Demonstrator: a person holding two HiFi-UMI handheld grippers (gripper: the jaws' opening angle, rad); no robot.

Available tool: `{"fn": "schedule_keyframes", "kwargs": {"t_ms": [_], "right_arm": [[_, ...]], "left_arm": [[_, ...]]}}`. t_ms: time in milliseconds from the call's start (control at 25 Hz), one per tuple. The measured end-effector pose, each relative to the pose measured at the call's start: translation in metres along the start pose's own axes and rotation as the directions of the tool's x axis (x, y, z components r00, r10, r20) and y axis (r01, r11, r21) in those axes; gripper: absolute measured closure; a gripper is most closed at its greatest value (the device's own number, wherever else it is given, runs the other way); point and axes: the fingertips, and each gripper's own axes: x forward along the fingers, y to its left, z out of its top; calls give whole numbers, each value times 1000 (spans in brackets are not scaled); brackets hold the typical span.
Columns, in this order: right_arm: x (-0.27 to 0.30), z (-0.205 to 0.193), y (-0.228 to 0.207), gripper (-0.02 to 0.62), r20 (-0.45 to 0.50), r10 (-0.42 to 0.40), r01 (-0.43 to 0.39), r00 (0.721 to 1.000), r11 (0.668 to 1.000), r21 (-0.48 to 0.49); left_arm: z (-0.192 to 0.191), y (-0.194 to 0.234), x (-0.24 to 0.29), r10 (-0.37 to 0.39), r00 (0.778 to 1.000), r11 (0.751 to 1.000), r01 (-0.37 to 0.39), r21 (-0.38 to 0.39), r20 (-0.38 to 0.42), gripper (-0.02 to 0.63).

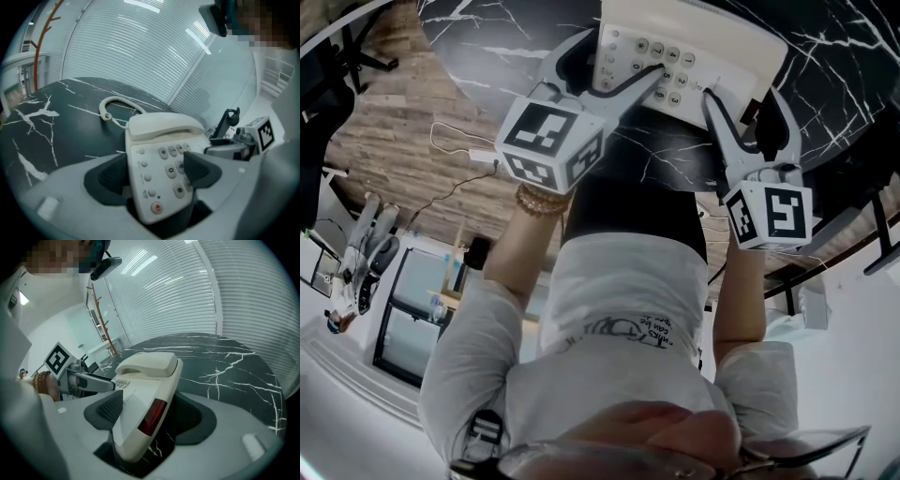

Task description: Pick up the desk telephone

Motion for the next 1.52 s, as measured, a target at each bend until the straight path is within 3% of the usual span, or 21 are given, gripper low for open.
{"fn": "schedule_keyframes", "kwargs": {"t_ms": [200, 800, 1520], "right_arm": [[0, 0, 2, 262, 14, 3, -3, 1000, 1000, 6], [-22, 10, 14, 285, 16, -15, 14, 1000, 1000, 9], [-105, 74, 46, 299, 83, 7, -7, 997, 1000, 6]], "left_arm": [[2, 1, -1, 11, 1000, 999, -10, -32, 18, 238], [11, -15, -20, 54, 998, 998, -54, -18, 33, 240], [61, -83, -95, 94, 989, 996, -91, -25, 113, 245]]}}
